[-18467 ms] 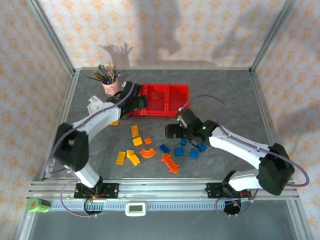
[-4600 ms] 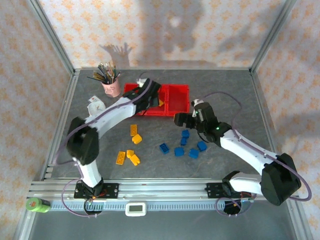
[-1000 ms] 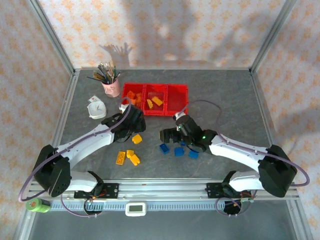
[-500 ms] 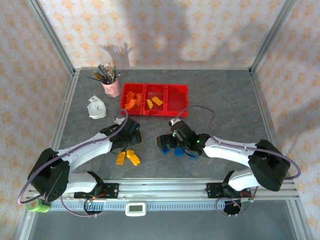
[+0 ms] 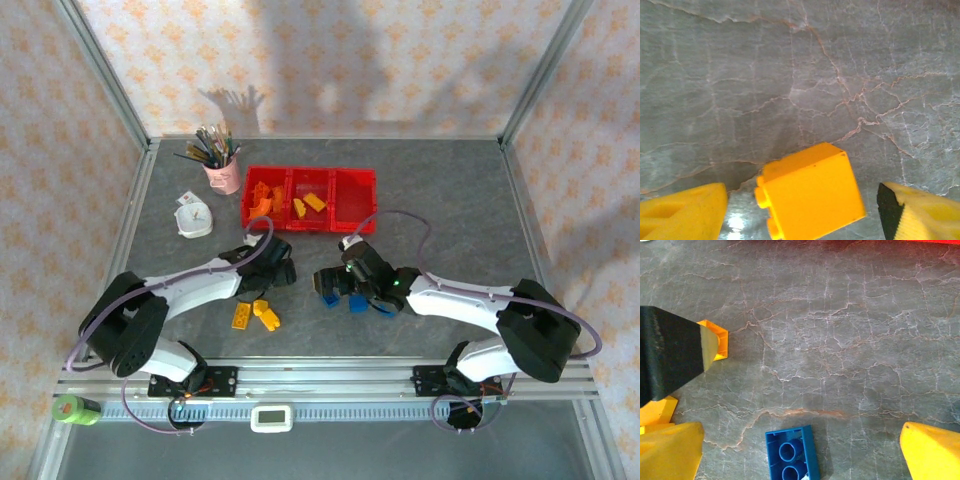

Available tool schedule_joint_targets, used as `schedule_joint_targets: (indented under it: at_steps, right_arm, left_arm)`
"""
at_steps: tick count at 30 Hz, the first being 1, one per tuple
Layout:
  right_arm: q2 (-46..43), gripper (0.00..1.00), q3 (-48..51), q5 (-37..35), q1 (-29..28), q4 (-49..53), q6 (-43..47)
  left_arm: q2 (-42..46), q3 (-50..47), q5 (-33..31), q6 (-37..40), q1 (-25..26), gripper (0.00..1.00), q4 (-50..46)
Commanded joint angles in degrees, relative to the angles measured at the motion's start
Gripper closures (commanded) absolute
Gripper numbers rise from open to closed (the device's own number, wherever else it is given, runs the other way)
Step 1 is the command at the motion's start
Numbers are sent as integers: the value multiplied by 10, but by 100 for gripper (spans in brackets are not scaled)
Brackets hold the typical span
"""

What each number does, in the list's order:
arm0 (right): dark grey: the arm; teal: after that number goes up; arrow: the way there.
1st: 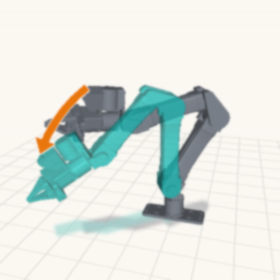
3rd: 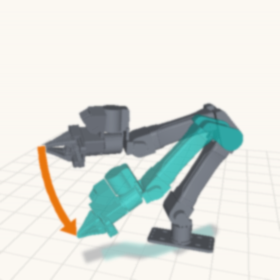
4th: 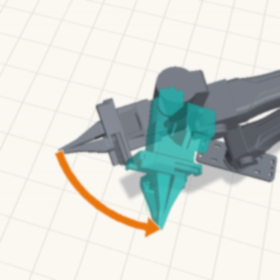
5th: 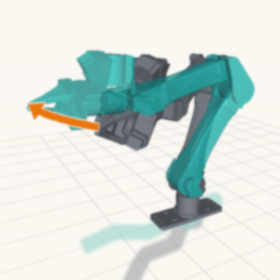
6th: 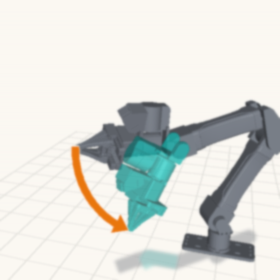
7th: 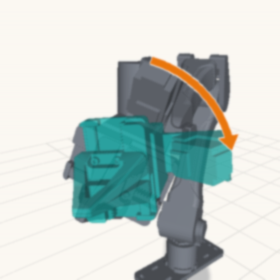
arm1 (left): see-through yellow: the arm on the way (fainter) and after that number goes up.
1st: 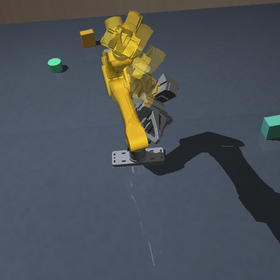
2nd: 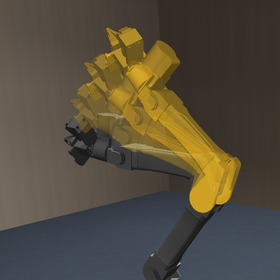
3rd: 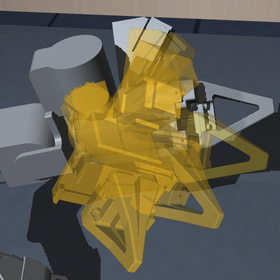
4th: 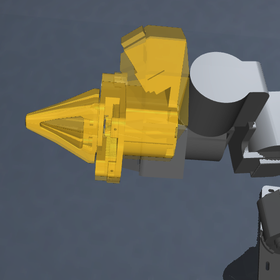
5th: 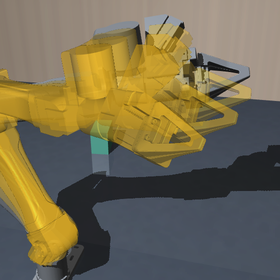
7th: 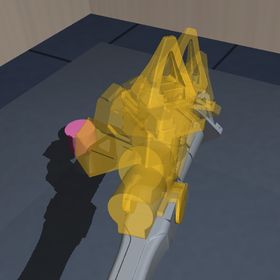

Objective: Sort the legos into containers by color
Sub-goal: Pick up the lego from the center of the table.

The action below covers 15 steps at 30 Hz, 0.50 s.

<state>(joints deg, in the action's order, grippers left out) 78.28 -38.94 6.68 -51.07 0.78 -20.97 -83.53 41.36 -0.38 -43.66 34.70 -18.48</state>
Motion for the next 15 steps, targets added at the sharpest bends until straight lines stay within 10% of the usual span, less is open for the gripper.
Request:
schedule_joint_targets:
  at_steps: [1,15]
  right_arm:
    - [-6,0,10,-26,-2,-2,7]
    - [-12,0,4,-26,-2,-1,12]
  left_arm:
    - [-18,21,-5,1,7,23,10]
    - [-48,41,-44,-2,11,52,-6]
